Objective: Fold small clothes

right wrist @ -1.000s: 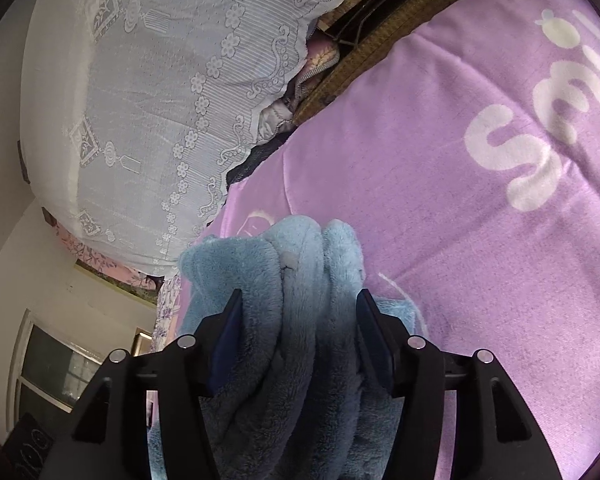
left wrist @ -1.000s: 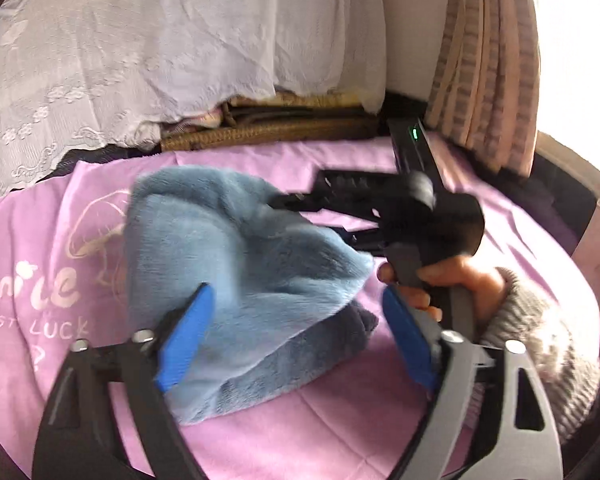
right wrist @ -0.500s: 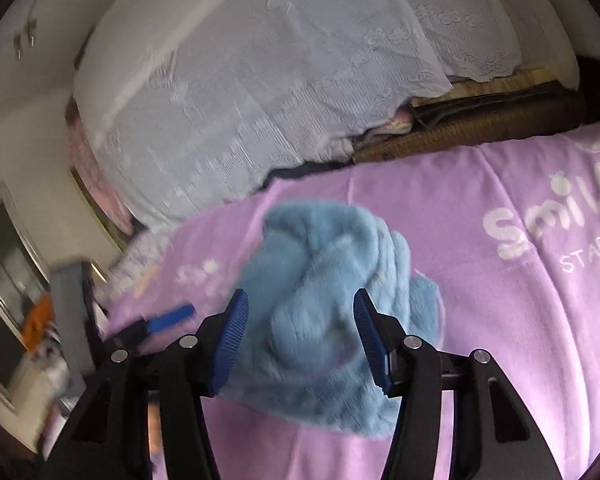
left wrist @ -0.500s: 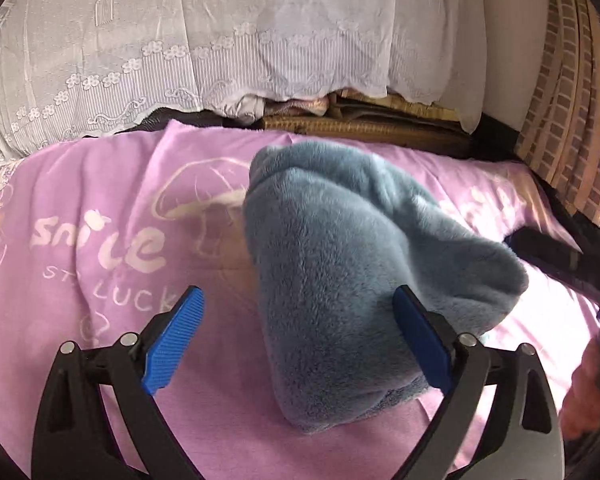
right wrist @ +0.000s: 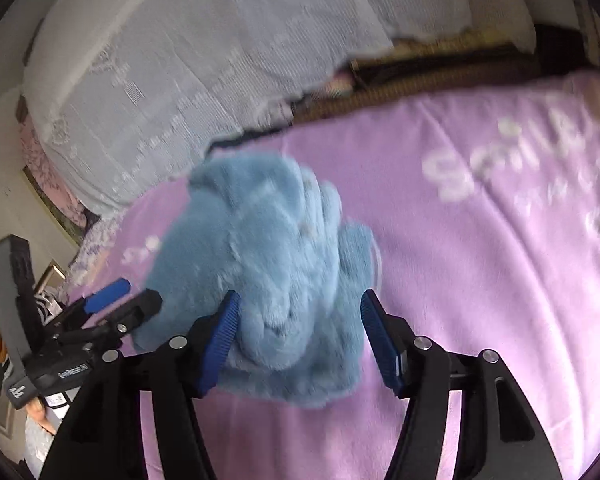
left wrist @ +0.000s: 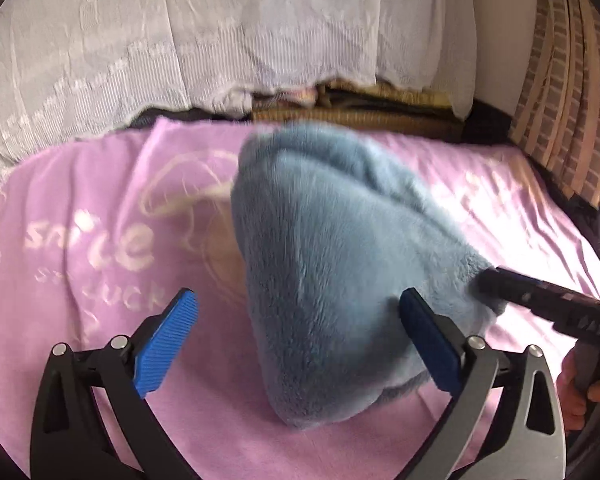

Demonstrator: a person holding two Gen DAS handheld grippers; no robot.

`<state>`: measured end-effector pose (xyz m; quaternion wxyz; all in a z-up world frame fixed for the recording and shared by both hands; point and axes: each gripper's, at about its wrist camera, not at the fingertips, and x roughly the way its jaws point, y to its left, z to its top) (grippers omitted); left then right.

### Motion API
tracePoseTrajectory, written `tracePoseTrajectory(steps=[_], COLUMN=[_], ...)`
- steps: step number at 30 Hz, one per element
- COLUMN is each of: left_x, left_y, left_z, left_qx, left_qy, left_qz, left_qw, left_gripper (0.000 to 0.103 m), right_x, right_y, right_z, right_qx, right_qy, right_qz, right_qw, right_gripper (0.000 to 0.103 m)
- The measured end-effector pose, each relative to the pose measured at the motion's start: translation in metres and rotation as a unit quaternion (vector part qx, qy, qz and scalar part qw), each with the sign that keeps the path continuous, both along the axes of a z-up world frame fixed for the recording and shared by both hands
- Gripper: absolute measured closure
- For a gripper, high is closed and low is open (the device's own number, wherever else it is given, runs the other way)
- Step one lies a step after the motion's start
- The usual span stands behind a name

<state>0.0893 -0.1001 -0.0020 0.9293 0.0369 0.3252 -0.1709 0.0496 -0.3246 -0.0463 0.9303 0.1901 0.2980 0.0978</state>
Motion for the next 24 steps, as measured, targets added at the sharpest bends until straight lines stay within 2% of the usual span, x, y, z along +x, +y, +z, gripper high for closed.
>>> tracePoseTrajectory(steps=[2, 5, 8, 11, 13, 14, 16, 19, 24], left_x=[0.007, 0.025, 0.039, 0.046, 0.046, 0.045, 0.045, 0.041, 0.040], left_y=[0.002, 0.001, -0.001, -0.006, -0.008, -0.009, -0.012, -0.016, -0.011], left_z=[0.012, 0.022, 0.018, -0.005, -0.023, -0.033, -0.039, -0.039, -0.040], left_qx=[-0.007, -0.002, 0.000, 0.018, 0.027, 0.022, 0.020, 0.037, 0.024], left_qy=[-0.009, -0.010, 0.002, 0.024, 0.031, 0.033, 0.033, 0.013, 0.013], left_qz=[0.011, 0.035, 0.047, 0.048, 0.048, 0.048, 0.043, 0.041, 0.040], left_qw=[0.9999, 0.9993, 0.9989, 0.9984, 0.9980, 0.9980, 0.9983, 0.9984, 0.9988], left_gripper=[0.004, 0.004, 0.004, 0.004, 0.004, 0.004, 0.004, 0.004, 0.004], right_x=[0.003, 0.027, 0.062, 0.095, 0.121, 0.128, 0.126, 0.123, 0.105], right_y=[0.002, 0.009, 0.017, 0.025, 0.026, 0.024, 0.015, 0.012, 0.031], right_z=[0.019, 0.037, 0.041, 0.028, -0.006, -0.024, -0.037, -0.033, -0.017], right_qx=[-0.003, 0.010, 0.026, 0.045, 0.041, 0.051, 0.072, 0.085, 0.019], right_qy=[-0.024, -0.031, -0.031, 0.001, 0.070, 0.089, 0.073, 0.083, 0.052], right_qz=[0.009, 0.026, 0.022, 0.028, 0.016, 0.016, 0.029, 0.025, 0.003], right_qw=[1.000, 0.999, 0.999, 0.999, 0.997, 0.995, 0.994, 0.993, 0.998], right_gripper=[0.049, 0.062, 0.065, 0.065, 0.069, 0.071, 0.073, 0.074, 0.072])
